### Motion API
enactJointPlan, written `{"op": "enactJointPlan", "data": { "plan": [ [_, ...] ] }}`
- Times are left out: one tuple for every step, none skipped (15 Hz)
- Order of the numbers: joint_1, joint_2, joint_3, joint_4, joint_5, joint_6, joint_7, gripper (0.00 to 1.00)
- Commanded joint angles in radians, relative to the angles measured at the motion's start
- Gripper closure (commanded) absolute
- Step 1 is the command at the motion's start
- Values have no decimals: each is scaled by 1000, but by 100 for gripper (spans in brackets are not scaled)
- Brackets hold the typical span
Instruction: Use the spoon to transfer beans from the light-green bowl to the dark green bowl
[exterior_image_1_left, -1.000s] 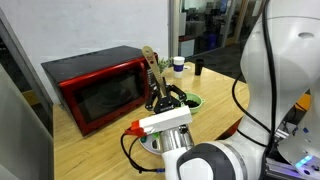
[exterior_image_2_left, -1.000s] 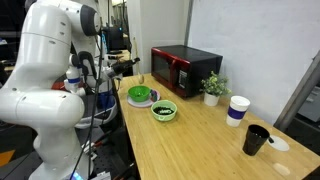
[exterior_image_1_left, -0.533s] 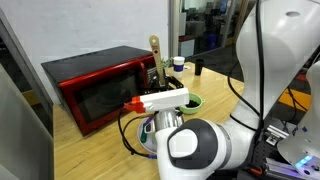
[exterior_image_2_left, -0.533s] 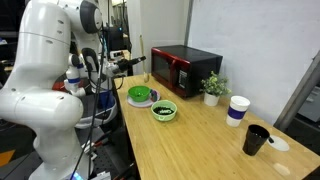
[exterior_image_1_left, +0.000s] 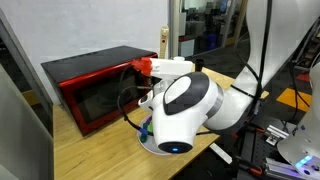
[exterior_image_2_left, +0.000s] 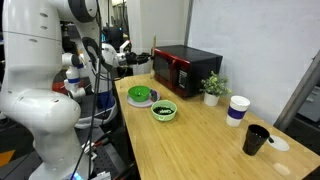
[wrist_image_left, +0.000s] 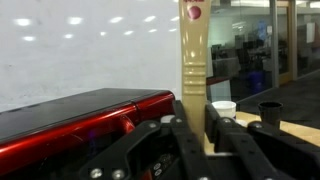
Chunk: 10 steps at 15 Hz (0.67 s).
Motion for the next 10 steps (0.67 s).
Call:
{"op": "enactJointPlan", "data": {
  "plan": [
    [-64,-138,13,-93,47,174,106,94],
    [-81,-176,9,-116,59,240,139,94],
    [-95,-207,3,-137,65,299,168,94],
    [-109,-239,-4,-158,73,362,198,94],
    [-124,-277,-12,-185,80,431,225,94],
    [-137,-312,-23,-209,84,497,253,94],
    [-150,-348,-38,-235,88,564,280,94],
    [-160,-384,-53,-257,95,632,300,94],
    [-171,-426,-72,-290,96,697,326,94],
    [-177,-461,-91,-314,99,752,344,94]
  ]
}}
